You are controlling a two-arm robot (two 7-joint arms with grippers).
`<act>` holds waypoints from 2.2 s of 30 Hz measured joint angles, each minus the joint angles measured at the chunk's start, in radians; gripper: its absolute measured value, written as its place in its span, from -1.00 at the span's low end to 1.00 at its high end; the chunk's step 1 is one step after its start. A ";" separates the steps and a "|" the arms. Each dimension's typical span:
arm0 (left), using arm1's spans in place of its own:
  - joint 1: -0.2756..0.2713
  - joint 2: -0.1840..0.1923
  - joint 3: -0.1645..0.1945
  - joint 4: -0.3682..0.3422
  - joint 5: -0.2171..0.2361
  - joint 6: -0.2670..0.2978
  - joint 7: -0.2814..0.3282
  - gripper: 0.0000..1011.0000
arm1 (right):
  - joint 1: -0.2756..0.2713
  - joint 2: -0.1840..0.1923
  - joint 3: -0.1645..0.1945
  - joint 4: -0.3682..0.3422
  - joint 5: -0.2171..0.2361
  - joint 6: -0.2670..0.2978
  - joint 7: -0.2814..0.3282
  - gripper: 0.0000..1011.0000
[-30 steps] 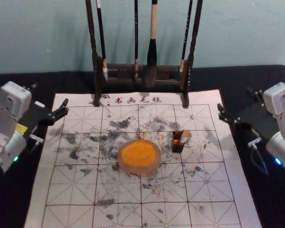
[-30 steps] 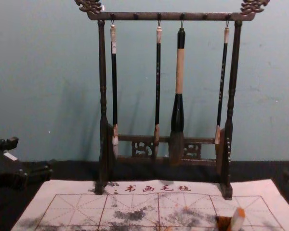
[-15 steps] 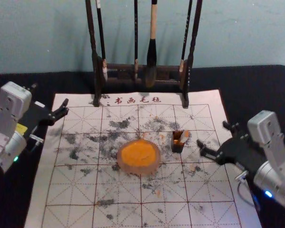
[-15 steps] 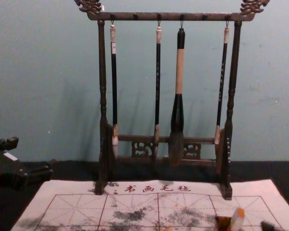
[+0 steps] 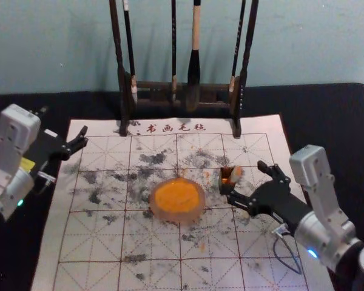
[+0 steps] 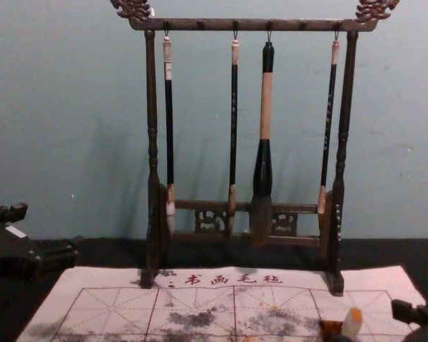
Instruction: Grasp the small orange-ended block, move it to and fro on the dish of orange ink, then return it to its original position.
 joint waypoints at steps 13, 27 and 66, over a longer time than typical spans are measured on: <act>0.000 0.000 0.000 0.000 0.000 0.000 0.000 0.98 | 0.031 -0.109 0.025 0.032 0.006 0.087 -0.034 0.98; 0.000 0.000 0.000 0.000 0.000 0.000 0.000 0.98 | 0.036 -0.127 0.032 0.038 0.003 0.104 -0.029 0.98; 0.000 0.000 0.000 0.000 0.000 0.000 0.000 0.98 | 0.035 -0.124 0.030 0.037 0.003 0.096 -0.030 -0.69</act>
